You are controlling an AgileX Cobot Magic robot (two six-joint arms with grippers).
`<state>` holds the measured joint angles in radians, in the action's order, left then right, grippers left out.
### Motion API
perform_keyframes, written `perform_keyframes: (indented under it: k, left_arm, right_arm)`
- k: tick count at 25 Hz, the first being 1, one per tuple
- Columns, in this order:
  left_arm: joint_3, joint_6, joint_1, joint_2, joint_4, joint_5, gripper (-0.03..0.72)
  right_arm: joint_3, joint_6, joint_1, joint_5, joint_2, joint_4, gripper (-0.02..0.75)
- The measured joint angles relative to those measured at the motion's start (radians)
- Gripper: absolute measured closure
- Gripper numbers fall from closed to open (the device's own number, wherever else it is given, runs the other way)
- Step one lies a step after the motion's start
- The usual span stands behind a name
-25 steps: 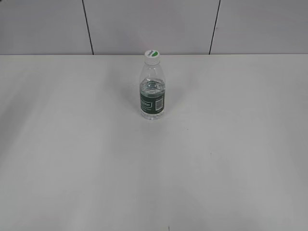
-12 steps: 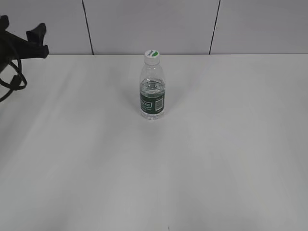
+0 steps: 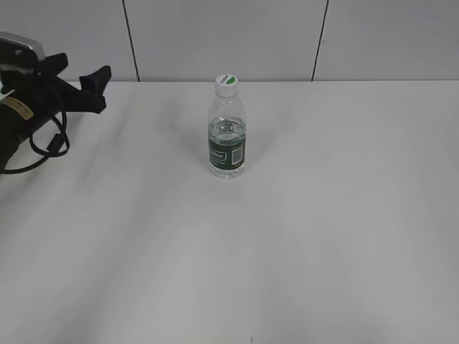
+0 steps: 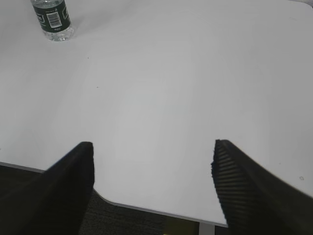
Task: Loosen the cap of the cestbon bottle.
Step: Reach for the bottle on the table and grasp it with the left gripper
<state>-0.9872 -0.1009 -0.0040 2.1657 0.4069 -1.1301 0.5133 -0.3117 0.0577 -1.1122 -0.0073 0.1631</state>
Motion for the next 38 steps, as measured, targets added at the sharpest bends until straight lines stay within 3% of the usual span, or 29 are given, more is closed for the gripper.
perform_keyframes:
  k: [10, 14, 16, 25, 29, 38]
  left_arm:
    - [-0.002, -0.167, 0.020, 0.014, 0.577, -0.071, 0.127]
    - [-0.002, -0.208, 0.020, 0.014, 0.763, -0.073, 0.127]
    - [-0.002, -0.212, 0.009, 0.018, 0.806, -0.074, 0.127]
    - [-0.006, -0.223, -0.038, 0.055, 0.831, -0.078, 0.127]
    - [-0.006, -0.301, -0.043, 0.055, 0.828, -0.078, 0.127]
    - [-0.006, -0.311, -0.183, 0.055, 0.605, -0.002, 0.127]
  right_arm:
    - [0.000, 0.000, 0.000, 0.000, 0.000, 0.000, 0.166]
    - [0.000, 0.000, 0.000, 0.000, 0.000, 0.000, 0.166]
    - [0.000, 0.000, 0.000, 0.000, 0.000, 0.000, 0.166]
    - [0.000, 0.000, 0.000, 0.000, 0.000, 0.000, 0.166]
    - [0.000, 0.000, 0.000, 0.000, 0.000, 0.000, 0.166]
    - [0.000, 0.000, 0.000, 0.000, 0.000, 0.000, 0.166]
